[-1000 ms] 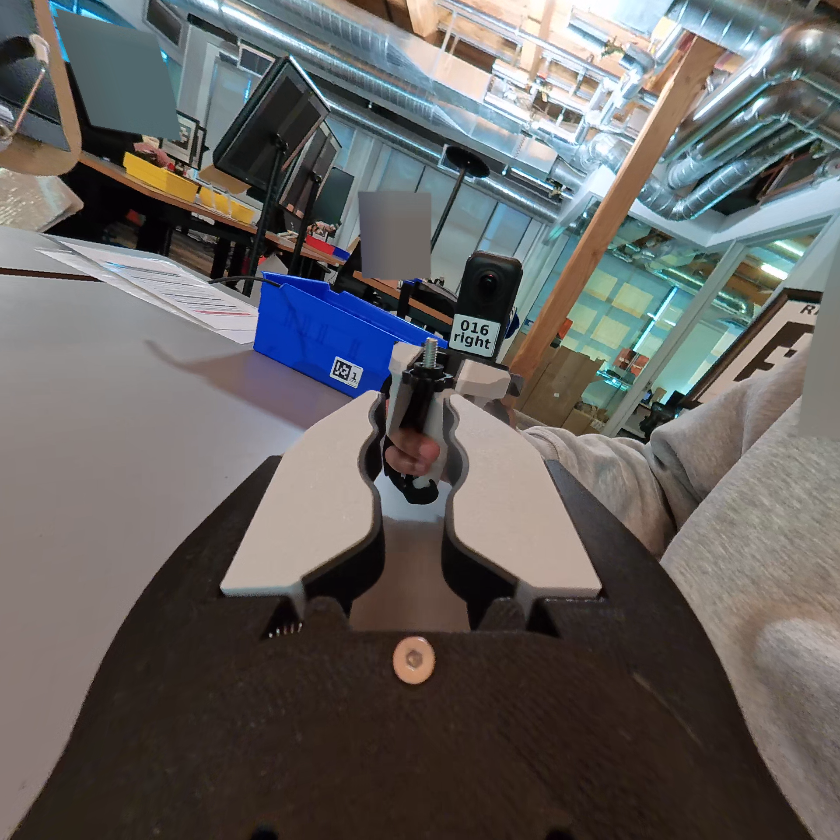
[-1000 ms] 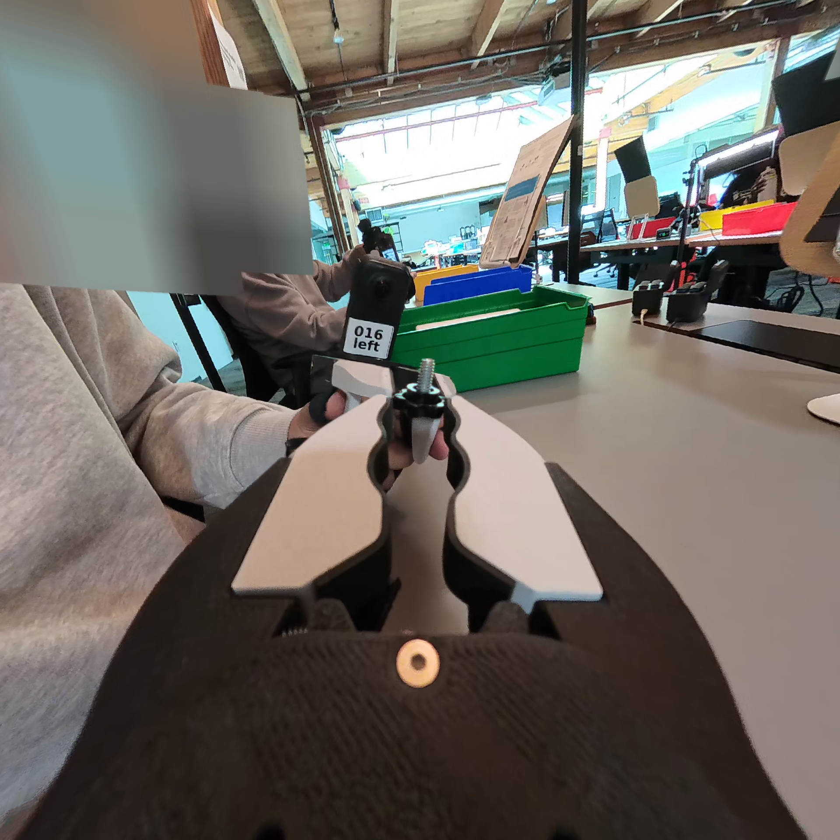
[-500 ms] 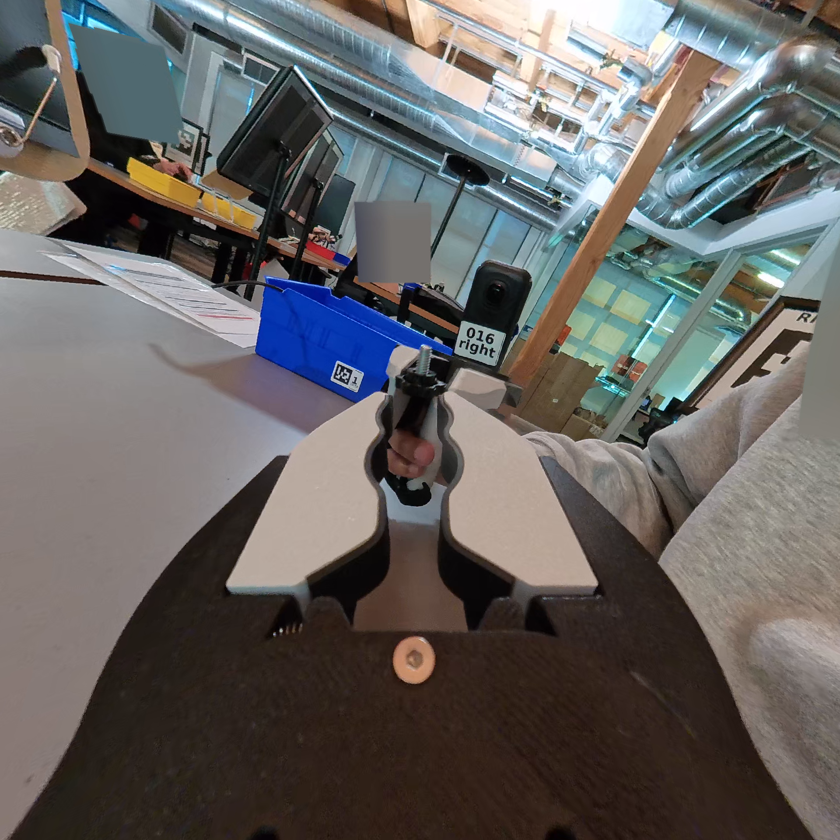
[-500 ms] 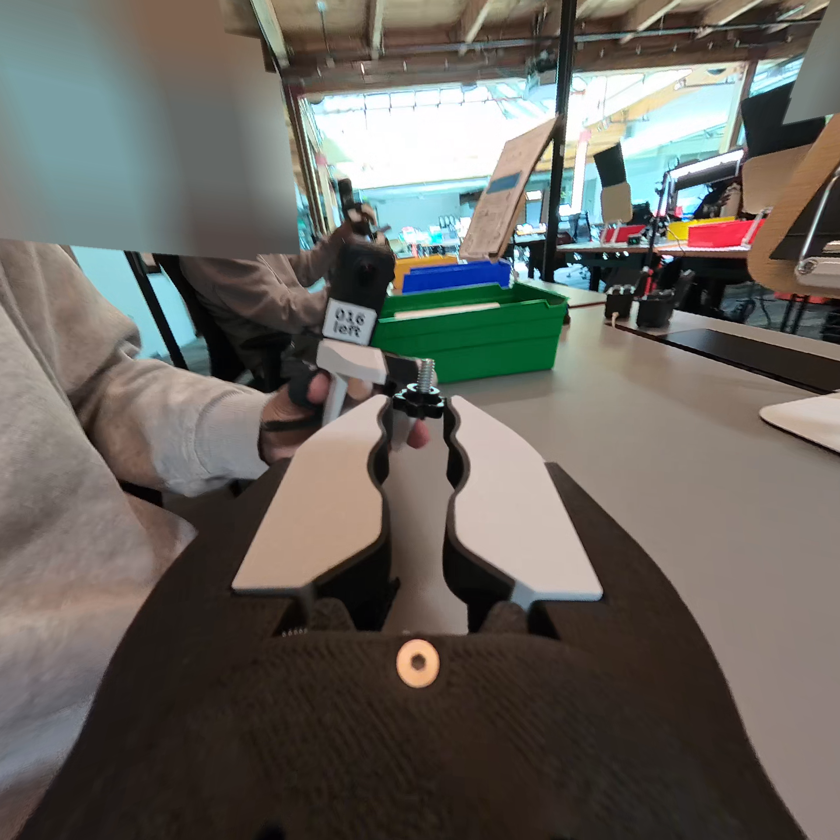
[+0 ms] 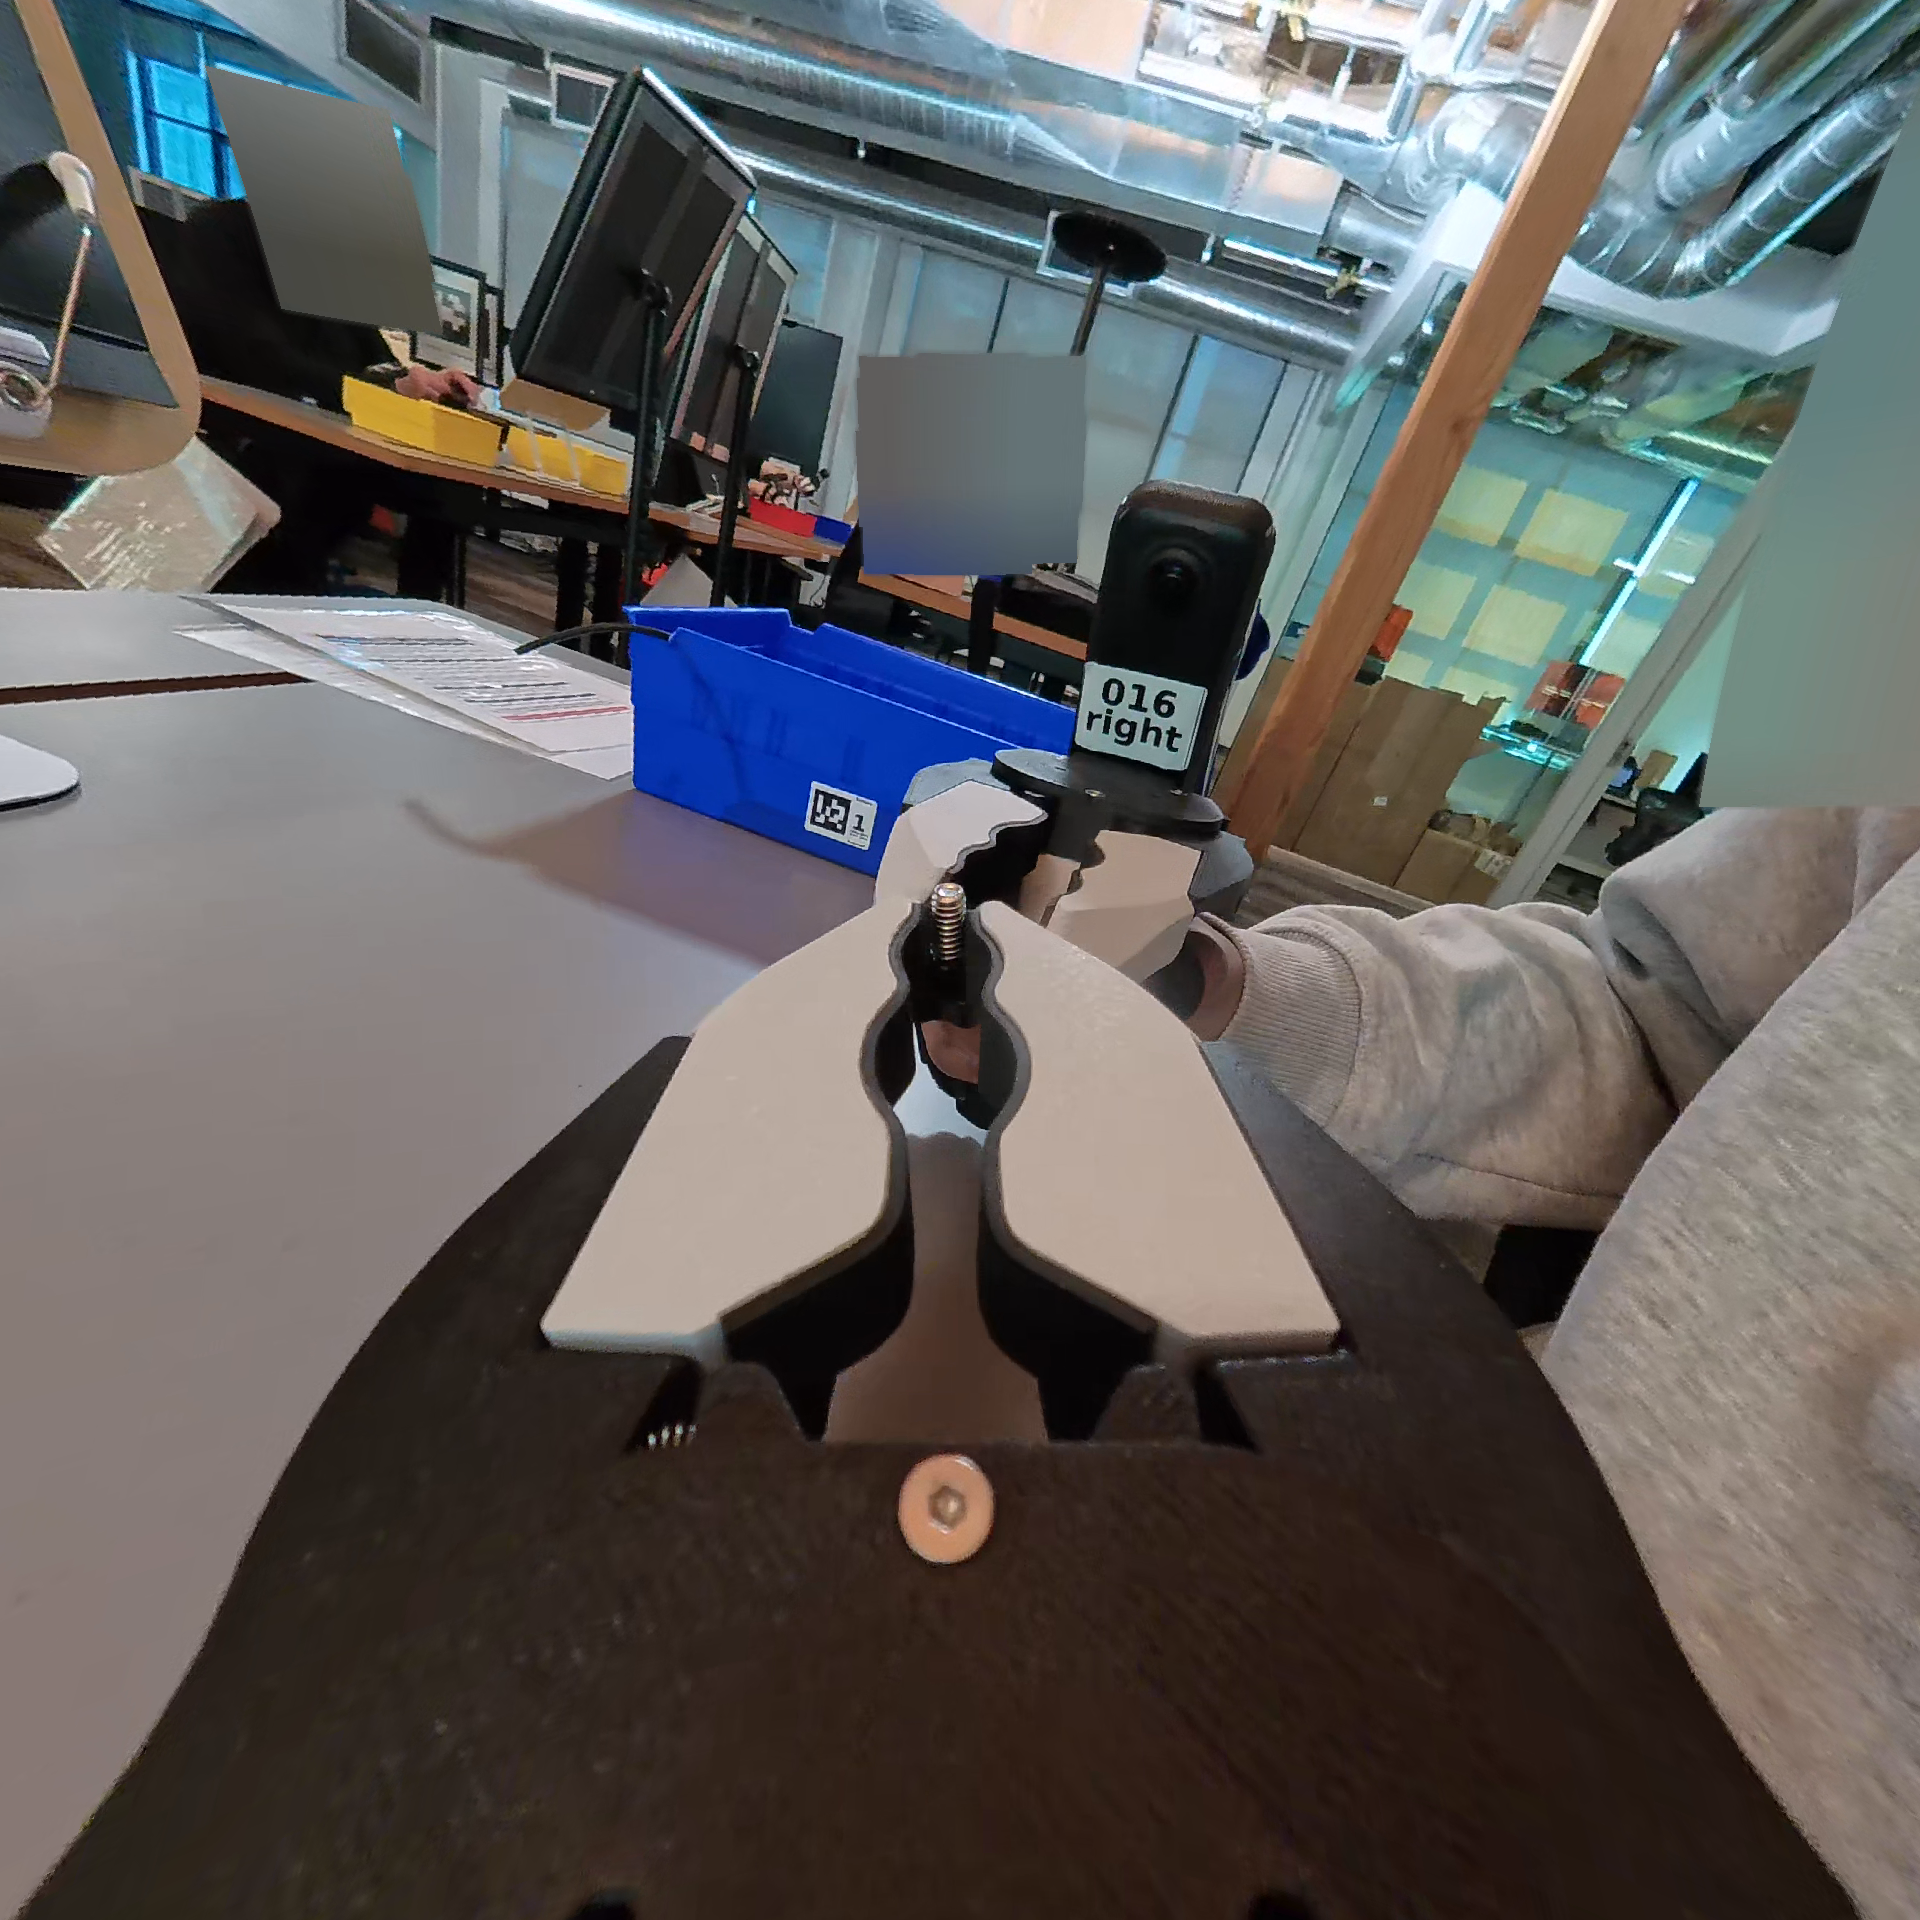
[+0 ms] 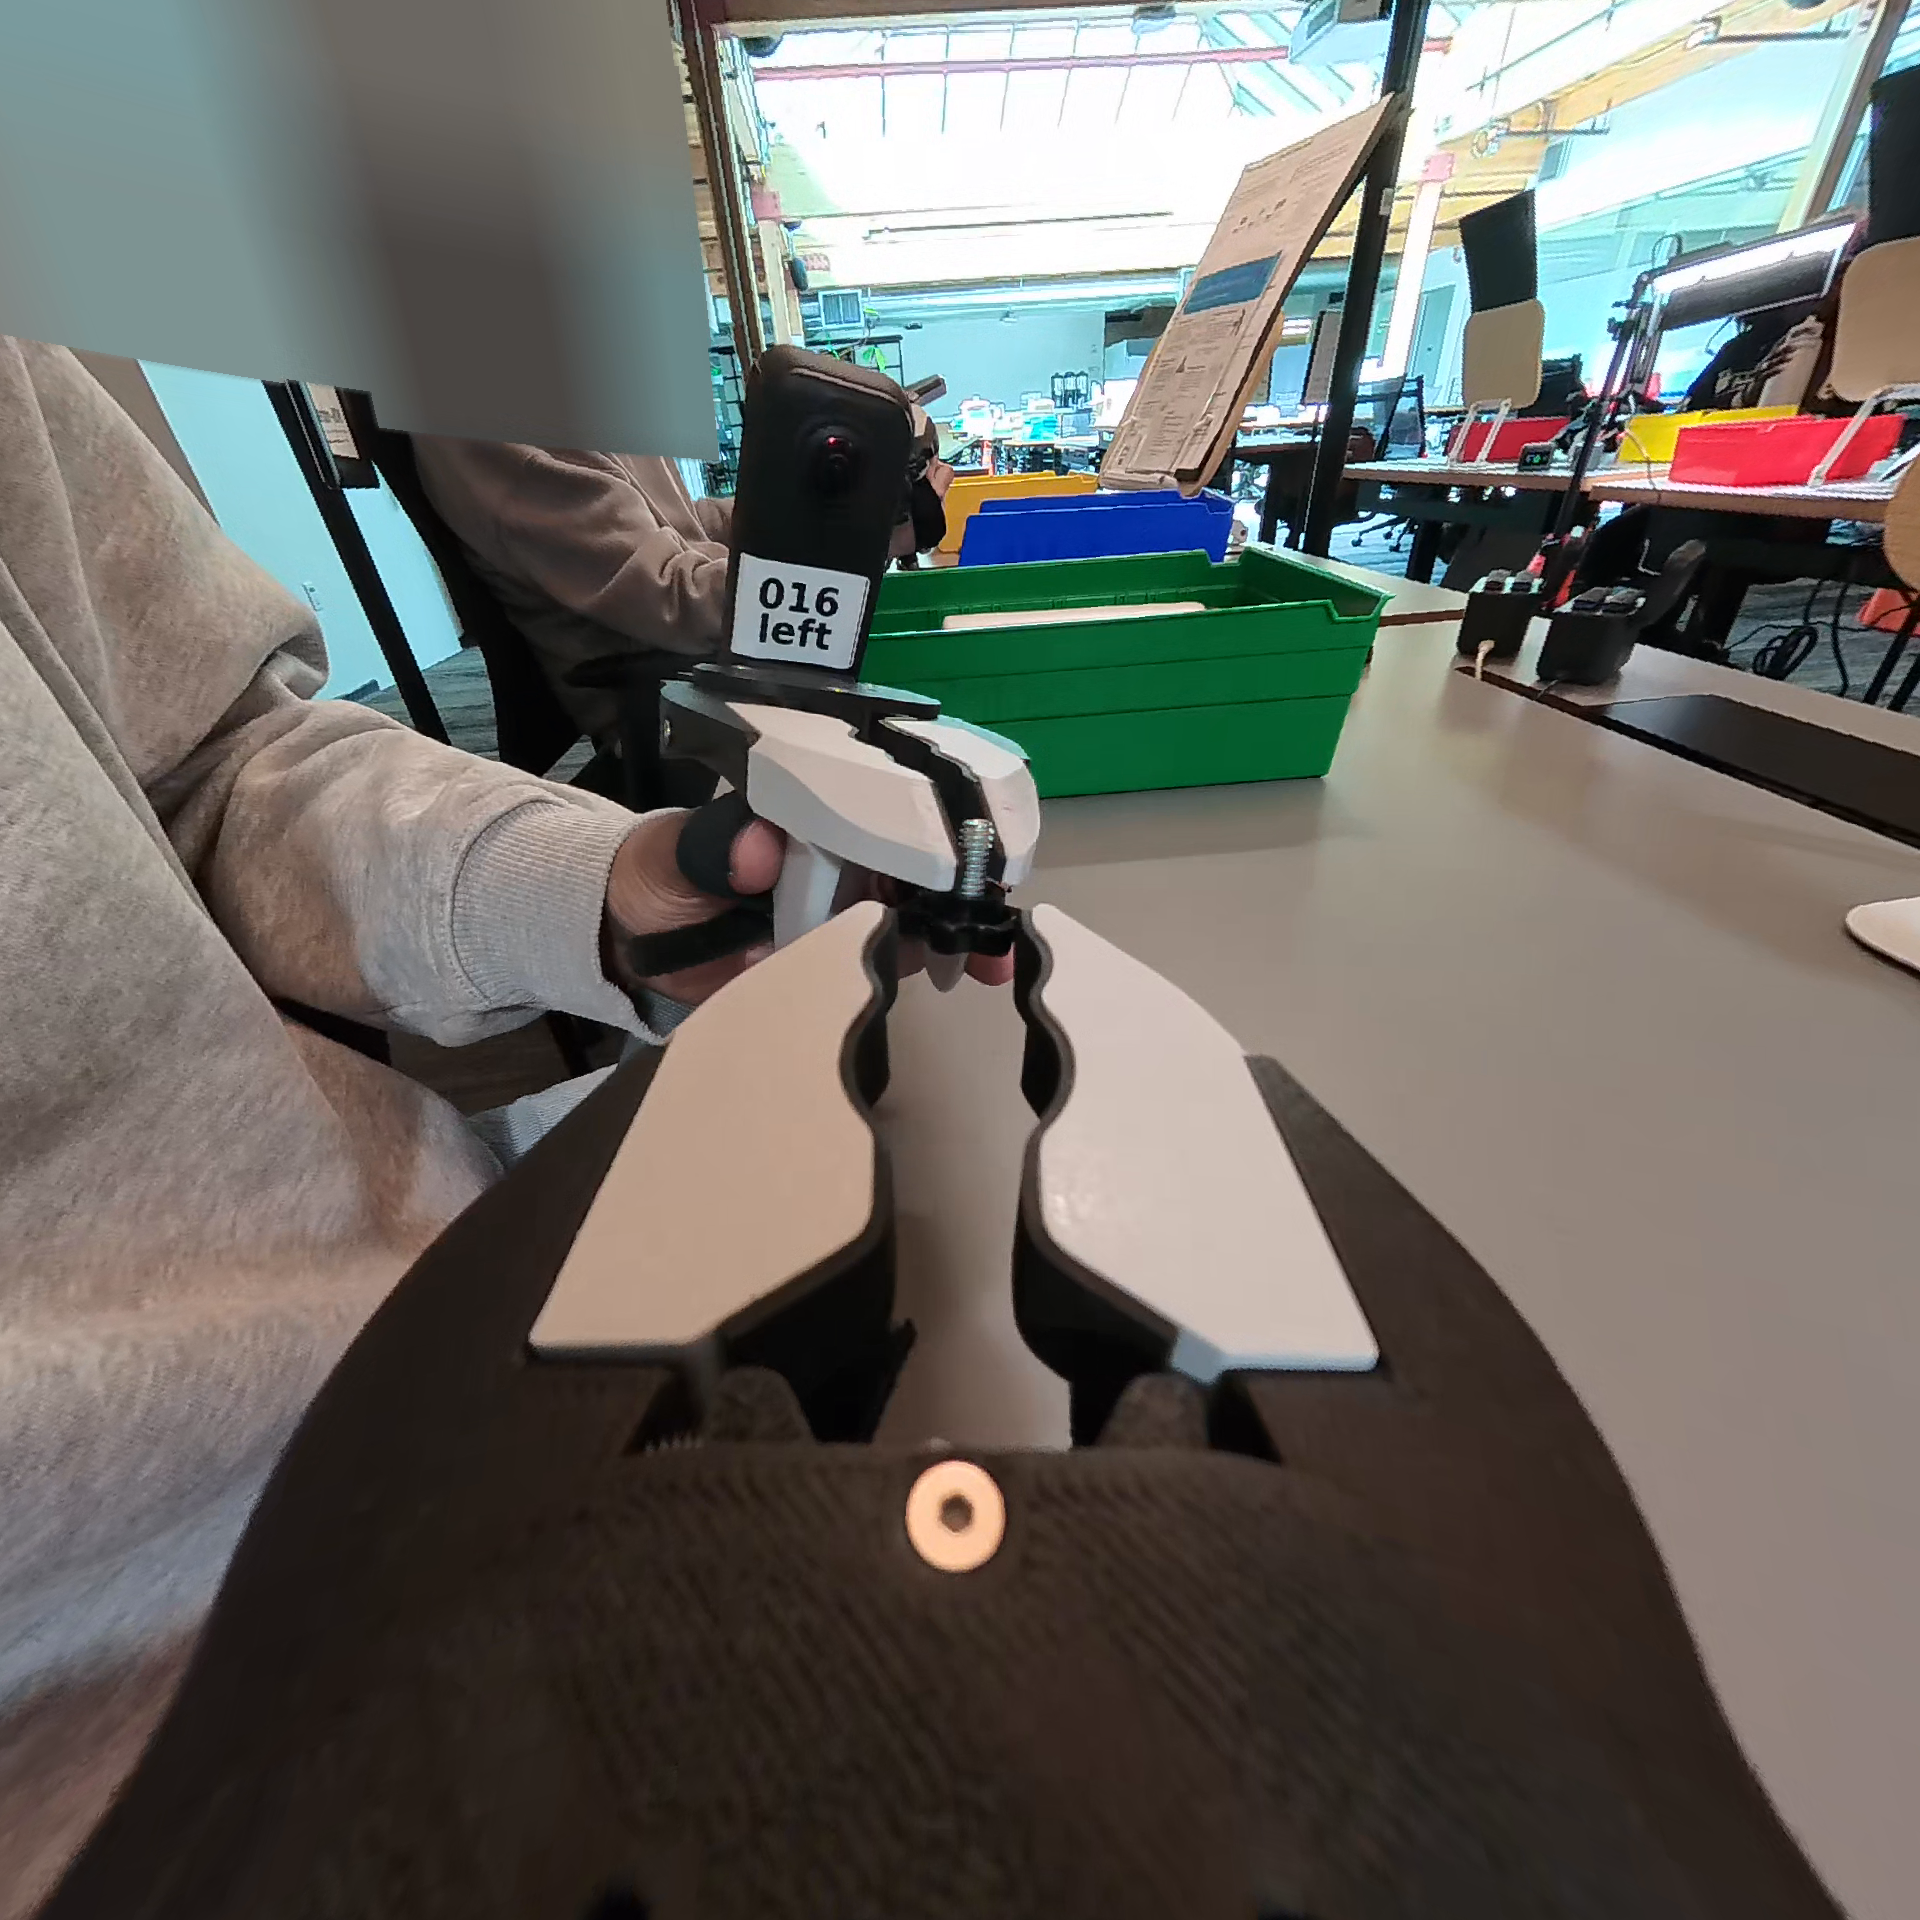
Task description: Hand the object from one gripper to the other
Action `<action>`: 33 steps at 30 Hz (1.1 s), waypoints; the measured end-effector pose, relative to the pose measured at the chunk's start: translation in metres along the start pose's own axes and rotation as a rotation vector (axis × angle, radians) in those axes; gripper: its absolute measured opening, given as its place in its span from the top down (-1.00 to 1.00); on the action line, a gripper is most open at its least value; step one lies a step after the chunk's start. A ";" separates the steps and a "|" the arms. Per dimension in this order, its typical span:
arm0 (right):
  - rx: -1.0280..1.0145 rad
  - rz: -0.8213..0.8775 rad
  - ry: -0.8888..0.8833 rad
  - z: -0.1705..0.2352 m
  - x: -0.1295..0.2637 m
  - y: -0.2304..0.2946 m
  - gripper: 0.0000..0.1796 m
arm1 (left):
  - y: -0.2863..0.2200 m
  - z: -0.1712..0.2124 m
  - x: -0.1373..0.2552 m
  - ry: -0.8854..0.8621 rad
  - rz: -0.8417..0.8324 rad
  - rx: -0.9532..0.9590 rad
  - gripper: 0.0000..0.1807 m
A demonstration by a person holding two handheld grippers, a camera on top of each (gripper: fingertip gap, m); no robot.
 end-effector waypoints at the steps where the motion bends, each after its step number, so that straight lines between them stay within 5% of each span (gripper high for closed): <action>1: -0.003 -0.002 -0.002 0.000 0.000 0.000 0.76 | 0.000 0.000 0.000 0.002 0.001 0.000 0.95; 11: -0.079 0.046 -0.068 -0.004 0.004 -0.009 0.53 | 0.004 -0.006 0.005 -0.070 0.023 0.084 0.95; 25: 0.432 0.244 0.075 -0.006 -0.004 0.002 0.63 | 0.027 -0.007 0.017 -0.348 0.107 0.571 0.95; 33: 0.526 0.234 0.075 -0.006 -0.016 0.015 0.63 | 0.027 -0.001 0.013 -0.359 0.109 0.632 0.95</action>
Point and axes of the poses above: each gripper's, where its closed fingertips meet, x back along the fingers, z out of its underside, y = z × x across the jaws, the point moved 5 cm from there along x, back along the fingers, and after that the axes turned 5 degrees about x, right-handed, at the moved point
